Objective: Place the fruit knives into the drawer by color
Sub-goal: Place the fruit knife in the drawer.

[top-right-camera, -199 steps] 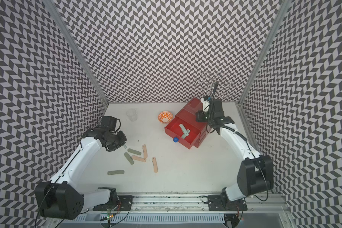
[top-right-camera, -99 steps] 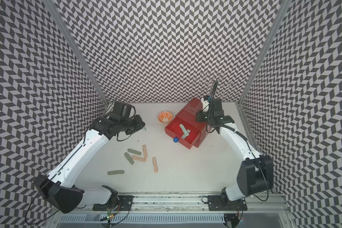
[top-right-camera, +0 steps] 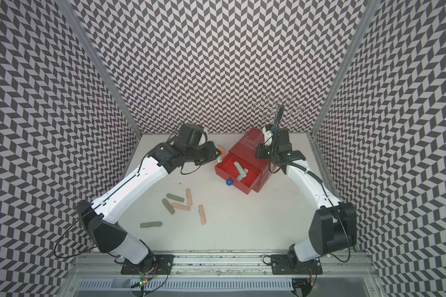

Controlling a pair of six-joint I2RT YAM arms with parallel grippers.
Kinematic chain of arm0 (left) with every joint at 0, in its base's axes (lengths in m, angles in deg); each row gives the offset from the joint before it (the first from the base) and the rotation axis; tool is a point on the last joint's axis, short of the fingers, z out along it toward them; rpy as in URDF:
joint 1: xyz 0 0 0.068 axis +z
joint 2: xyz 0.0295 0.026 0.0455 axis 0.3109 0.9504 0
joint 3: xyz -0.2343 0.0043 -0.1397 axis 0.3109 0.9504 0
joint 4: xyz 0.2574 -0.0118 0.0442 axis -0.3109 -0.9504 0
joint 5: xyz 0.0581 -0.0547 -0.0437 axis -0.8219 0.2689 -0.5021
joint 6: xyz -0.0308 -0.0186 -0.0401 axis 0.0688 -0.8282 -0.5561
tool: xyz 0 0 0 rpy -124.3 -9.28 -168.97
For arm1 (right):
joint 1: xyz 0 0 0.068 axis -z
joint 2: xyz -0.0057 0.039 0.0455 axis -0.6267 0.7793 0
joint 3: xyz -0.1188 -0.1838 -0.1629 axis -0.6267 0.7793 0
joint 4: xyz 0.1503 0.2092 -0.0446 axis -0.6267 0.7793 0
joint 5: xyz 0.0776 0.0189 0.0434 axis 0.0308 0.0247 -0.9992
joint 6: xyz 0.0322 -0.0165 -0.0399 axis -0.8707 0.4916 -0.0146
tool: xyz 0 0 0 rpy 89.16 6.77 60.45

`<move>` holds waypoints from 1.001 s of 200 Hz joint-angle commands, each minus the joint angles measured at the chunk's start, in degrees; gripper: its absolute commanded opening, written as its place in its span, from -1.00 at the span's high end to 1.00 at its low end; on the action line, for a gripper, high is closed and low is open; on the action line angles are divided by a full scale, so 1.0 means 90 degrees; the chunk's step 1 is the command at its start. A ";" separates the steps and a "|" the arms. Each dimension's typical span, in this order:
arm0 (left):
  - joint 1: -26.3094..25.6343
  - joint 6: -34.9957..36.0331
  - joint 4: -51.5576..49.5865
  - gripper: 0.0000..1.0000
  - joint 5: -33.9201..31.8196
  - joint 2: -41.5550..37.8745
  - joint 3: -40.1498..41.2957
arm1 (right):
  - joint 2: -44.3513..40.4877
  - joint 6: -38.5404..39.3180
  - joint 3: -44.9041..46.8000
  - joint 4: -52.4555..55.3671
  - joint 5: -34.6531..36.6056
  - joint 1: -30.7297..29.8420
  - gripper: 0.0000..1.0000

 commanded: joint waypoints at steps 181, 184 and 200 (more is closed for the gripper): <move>-0.1022 -0.1163 0.1297 1.00 0.0131 0.1218 0.0142 | 0.0112 0.0005 0.0436 0.0996 0.0183 0.0015 0.98; -0.1033 -0.1167 0.1307 1.00 0.0130 0.1232 0.0144 | 0.0114 -0.0003 0.0432 0.0994 0.0188 0.0017 0.98; -0.1043 -0.1175 0.1311 1.00 0.0144 0.1267 0.0164 | 0.0111 -0.0003 0.0441 0.0992 0.0174 0.0013 0.98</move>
